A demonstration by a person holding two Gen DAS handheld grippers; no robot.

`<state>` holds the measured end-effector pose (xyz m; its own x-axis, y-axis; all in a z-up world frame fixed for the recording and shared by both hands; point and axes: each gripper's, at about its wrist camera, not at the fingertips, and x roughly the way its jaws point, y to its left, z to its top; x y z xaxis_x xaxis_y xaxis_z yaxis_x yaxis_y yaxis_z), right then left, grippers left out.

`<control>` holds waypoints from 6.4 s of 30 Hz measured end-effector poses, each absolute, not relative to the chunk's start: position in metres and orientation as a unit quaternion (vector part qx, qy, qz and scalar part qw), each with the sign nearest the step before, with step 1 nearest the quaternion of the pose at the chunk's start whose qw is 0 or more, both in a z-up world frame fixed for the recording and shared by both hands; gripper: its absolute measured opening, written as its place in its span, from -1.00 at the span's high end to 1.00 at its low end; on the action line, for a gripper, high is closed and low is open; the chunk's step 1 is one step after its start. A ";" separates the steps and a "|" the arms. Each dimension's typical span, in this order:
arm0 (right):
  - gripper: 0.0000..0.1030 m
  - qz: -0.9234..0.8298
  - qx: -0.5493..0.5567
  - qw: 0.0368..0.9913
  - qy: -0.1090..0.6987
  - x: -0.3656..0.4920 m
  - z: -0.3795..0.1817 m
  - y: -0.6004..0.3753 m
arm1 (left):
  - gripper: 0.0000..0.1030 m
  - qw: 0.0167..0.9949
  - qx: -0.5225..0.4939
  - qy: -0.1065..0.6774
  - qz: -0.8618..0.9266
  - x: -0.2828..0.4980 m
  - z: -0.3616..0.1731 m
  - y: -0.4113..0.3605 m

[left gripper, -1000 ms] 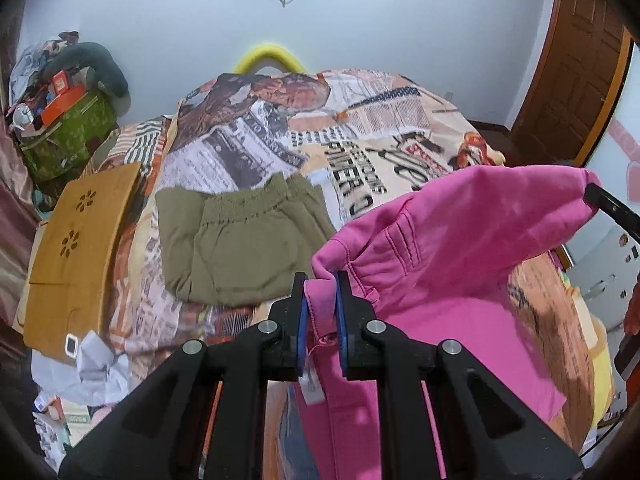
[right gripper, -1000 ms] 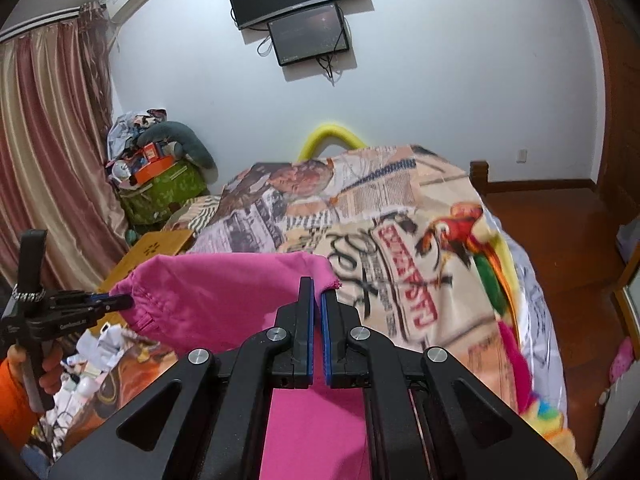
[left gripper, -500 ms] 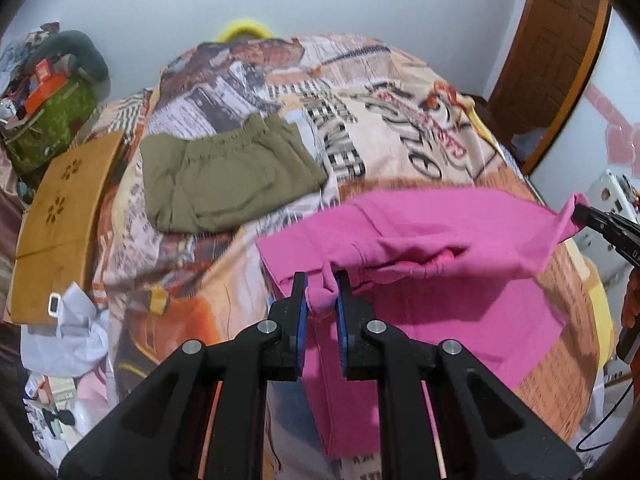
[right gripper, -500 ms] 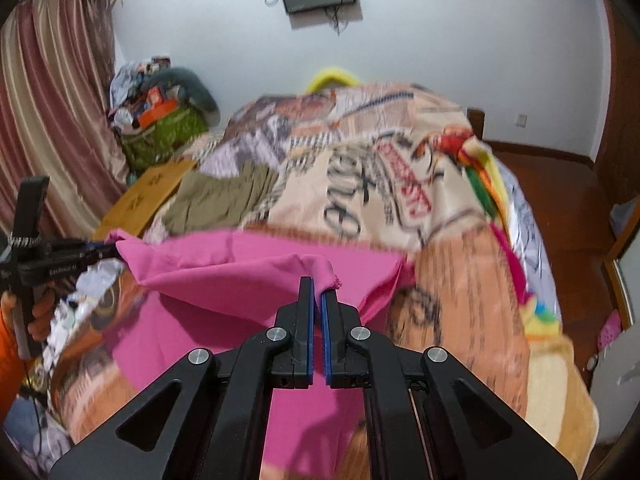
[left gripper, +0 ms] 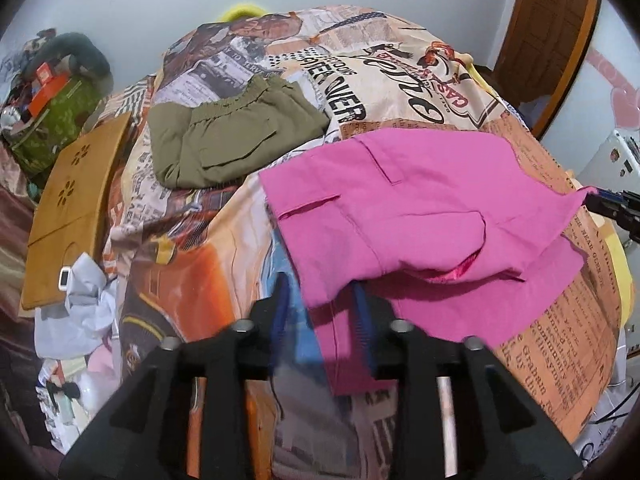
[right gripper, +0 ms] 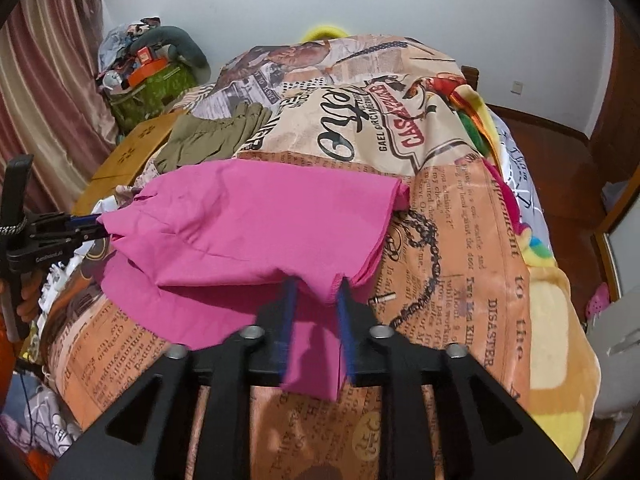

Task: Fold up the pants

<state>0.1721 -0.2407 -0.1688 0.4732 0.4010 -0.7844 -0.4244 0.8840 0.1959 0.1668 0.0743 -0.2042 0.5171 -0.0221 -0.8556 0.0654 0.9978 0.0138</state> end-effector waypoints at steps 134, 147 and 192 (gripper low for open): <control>-0.21 0.200 0.115 0.837 0.495 0.137 -0.210 -0.280 | -0.73 0.824 -0.106 0.557 -0.006 0.162 -0.237 0.070; 0.66 0.215 0.093 0.842 0.487 0.137 -0.218 -0.263 | 0.00 0.835 -0.097 0.541 -0.028 0.161 -0.232 0.065; 0.26 0.333 -0.032 0.824 0.457 0.153 -0.172 -0.165 | -0.48 0.884 0.021 0.466 -0.021 0.165 -0.185 0.029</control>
